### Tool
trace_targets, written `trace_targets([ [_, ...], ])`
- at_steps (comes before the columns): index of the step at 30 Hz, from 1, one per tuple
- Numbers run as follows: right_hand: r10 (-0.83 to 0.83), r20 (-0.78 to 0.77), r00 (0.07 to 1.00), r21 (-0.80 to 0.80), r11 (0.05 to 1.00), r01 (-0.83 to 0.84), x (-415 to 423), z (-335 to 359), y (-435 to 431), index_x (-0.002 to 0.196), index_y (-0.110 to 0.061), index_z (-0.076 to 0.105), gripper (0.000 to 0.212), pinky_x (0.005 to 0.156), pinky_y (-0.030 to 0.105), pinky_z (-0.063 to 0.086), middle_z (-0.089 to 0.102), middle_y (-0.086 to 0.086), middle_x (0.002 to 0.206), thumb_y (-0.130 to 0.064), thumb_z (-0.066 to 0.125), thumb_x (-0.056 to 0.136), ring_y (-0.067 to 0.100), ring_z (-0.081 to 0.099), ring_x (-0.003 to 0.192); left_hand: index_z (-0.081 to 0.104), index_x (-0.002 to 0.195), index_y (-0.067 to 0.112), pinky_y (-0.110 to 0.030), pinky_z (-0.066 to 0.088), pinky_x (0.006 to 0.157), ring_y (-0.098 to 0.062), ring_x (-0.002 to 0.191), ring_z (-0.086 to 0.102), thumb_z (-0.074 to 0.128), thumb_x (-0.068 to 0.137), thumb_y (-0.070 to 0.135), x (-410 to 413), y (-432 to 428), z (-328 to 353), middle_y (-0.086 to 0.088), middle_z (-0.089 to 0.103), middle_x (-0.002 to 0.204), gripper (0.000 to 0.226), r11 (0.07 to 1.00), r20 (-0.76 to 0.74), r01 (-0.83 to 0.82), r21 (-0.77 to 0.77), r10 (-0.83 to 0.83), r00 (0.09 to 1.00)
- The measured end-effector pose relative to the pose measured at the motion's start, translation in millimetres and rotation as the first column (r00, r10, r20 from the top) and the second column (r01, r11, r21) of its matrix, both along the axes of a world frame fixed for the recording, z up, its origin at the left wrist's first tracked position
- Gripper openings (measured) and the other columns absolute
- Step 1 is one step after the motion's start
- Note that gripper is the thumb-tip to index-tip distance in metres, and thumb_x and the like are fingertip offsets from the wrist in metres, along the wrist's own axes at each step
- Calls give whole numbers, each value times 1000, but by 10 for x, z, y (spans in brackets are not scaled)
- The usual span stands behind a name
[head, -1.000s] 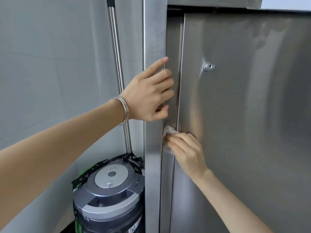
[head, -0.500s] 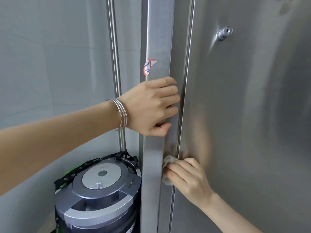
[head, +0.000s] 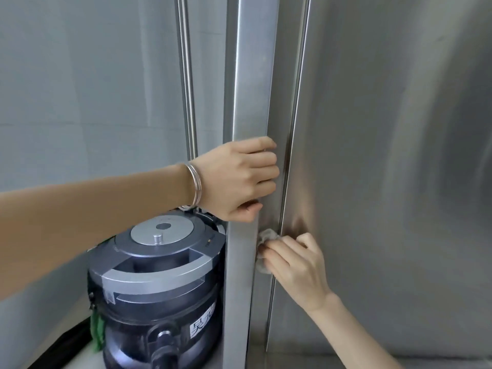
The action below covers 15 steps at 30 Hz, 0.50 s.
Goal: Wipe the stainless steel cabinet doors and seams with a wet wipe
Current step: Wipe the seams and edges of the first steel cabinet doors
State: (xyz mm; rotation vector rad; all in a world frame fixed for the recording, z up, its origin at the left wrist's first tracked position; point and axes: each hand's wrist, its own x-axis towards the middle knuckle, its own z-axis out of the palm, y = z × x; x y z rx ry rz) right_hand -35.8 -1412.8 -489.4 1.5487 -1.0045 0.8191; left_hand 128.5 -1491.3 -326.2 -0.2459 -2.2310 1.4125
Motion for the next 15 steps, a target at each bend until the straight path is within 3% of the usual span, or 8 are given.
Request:
trace_targets([
  [5,84,92,992,-130,989,-72,-19,188,-113,69,-12,70,22,56,30,31,71,-3,81,-7,62,89,16,62,69,59,71,7,-42,34,106,-31,77,58,46,77,28,-23,-21,-152,-9,58,73,25,1000,-7,20,-7,-20,1000],
  [8,68,-17,998,70,995,-66,-59,-524,-13,62,-14,67,22,51,29,36,66,-1,72,-7,66,84,17,59,63,57,69,7,-42,35,105,-31,74,55,44,78,27,-23,-29,-146,-9,56,71,25,999,-28,30,-21,-30,999],
  [11,-22,-67,998,250,968,38,-47,-1041,75,54,-18,59,40,54,25,25,59,-5,63,-7,50,91,12,50,58,57,67,8,-41,38,104,-30,70,54,44,77,27,-24,2,-153,-8,54,68,25,1000,-38,27,-9,-28,999],
  [15,-66,8,998,148,987,64,-26,-584,-12,63,-16,65,33,58,27,24,64,-5,72,-1,51,90,12,58,65,58,66,7,-41,38,103,-30,73,56,44,78,27,-55,11,-187,-8,55,68,27,1000,-70,28,-9,-29,997],
])
